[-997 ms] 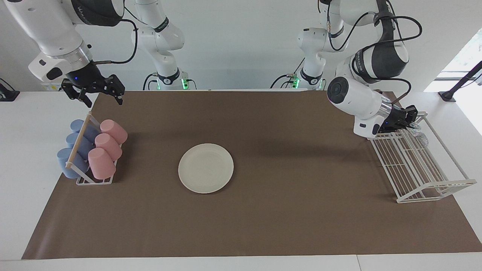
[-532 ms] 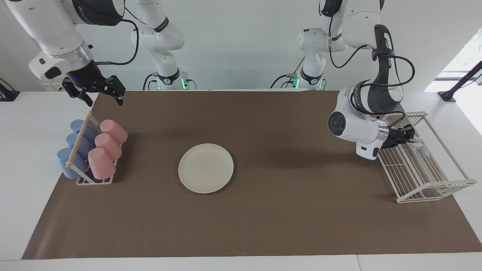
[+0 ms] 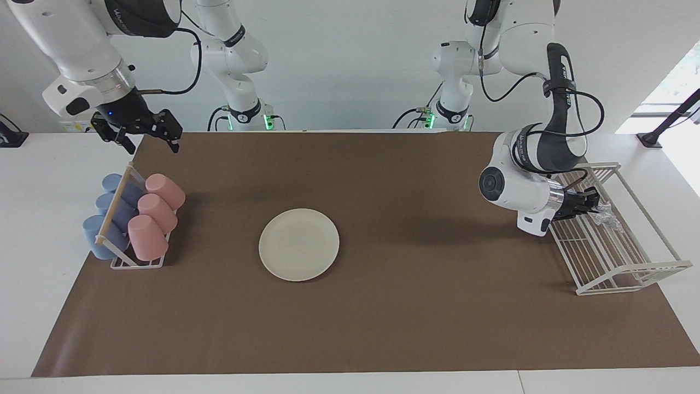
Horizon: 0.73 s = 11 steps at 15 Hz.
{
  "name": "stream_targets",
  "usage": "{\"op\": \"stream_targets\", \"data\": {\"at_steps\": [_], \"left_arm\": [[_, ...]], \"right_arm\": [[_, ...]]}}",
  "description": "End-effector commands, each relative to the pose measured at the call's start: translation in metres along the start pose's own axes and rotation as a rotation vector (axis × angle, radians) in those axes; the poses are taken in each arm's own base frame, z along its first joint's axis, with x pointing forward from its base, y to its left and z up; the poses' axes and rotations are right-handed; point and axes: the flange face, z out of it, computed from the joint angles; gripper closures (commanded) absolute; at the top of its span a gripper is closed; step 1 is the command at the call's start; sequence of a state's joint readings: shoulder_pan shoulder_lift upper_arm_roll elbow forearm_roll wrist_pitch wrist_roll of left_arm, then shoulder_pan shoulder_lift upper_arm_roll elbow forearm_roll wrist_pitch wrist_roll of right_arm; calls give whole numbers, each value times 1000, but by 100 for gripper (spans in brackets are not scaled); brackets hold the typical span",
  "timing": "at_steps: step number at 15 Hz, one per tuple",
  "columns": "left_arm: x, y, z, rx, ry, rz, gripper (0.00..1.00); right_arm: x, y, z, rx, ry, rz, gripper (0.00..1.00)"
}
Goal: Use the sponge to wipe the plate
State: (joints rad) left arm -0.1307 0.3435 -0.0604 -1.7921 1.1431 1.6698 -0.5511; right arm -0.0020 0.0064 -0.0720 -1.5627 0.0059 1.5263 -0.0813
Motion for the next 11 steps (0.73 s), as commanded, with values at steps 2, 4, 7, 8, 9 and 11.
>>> {"op": "stream_targets", "data": {"at_steps": [2, 4, 7, 8, 9, 11], "left_arm": [[-6, -4, 2, -16, 28, -27, 59], [-4, -7, 1, -18, 32, -38, 0], [-4, -6, 0, -21, 34, -39, 0], [-4, -6, 0, -22, 33, -39, 0], [-4, -6, 0, -26, 31, -41, 0], [-4, -6, -1, -35, 29, -43, 0]], "right_arm": [[-5, -3, -5, -7, -5, 15, 0], [-5, -4, -5, -7, -5, 14, 0], [-5, -4, -5, -5, -7, 15, 0], [-5, -4, -5, -5, -8, 14, 0], [-5, -4, -5, -5, -8, 14, 0], [-5, -4, -5, -5, -8, 12, 0]]}}
